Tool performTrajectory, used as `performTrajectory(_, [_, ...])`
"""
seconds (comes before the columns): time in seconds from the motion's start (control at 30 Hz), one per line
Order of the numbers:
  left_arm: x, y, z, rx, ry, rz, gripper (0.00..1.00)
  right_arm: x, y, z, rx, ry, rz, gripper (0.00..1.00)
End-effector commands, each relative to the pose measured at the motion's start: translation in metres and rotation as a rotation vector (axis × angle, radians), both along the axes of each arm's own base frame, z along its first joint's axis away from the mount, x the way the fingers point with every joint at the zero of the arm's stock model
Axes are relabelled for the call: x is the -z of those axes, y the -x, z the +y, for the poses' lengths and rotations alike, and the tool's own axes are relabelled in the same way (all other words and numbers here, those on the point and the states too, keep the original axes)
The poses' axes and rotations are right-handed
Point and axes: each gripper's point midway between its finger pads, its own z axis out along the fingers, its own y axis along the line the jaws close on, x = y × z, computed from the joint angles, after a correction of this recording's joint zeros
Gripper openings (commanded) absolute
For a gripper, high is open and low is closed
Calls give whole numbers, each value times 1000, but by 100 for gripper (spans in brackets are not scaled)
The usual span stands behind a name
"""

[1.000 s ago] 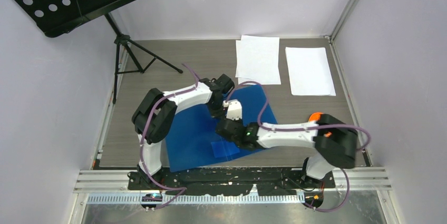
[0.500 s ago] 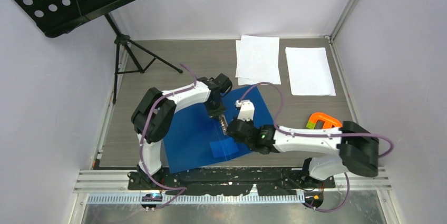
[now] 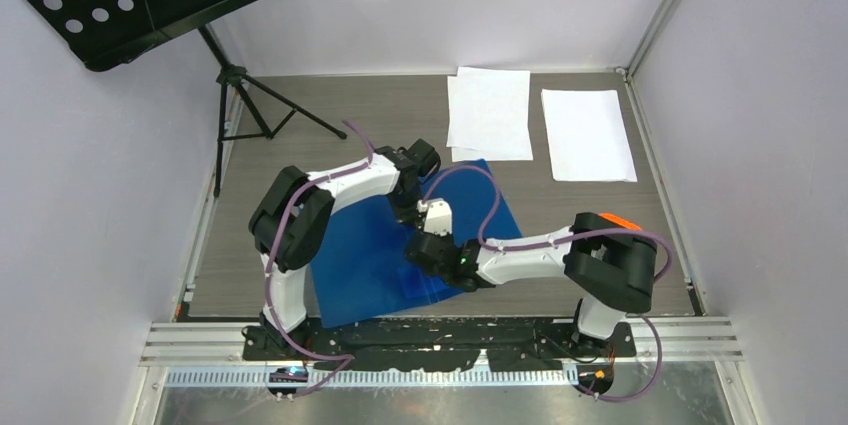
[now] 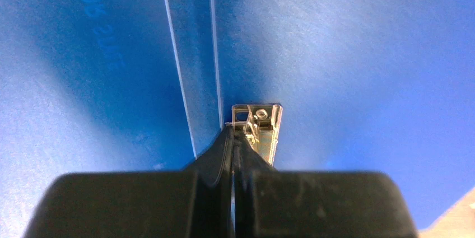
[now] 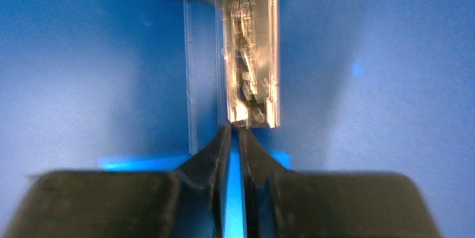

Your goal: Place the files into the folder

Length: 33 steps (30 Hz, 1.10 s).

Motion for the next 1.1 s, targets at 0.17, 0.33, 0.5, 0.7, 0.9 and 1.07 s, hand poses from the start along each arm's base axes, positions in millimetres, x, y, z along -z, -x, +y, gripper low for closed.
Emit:
performTrajectory(0.17, [25,24,31,19,-125,102,0,30,16,-31,122,4,78,14])
performTrajectory(0.33, [25,25,32,14,-126,103,0,-53,-1,-17,83,-163,-71,17])
performTrajectory(0.5, [25,24,30,17,-124,105,0,-106,-17,-7,62,-229,-181,19])
performTrajectory(0.7, [25,23,30,22,-123,103,0,-82,-22,12,29,-174,-149,19])
performTrajectory(0.9, [26,23,29,24,-123,107,0,35,4,-6,81,-23,70,14])
performTrajectory(1.07, [26,24,31,23,-126,108,0,46,11,-22,135,-2,106,12])
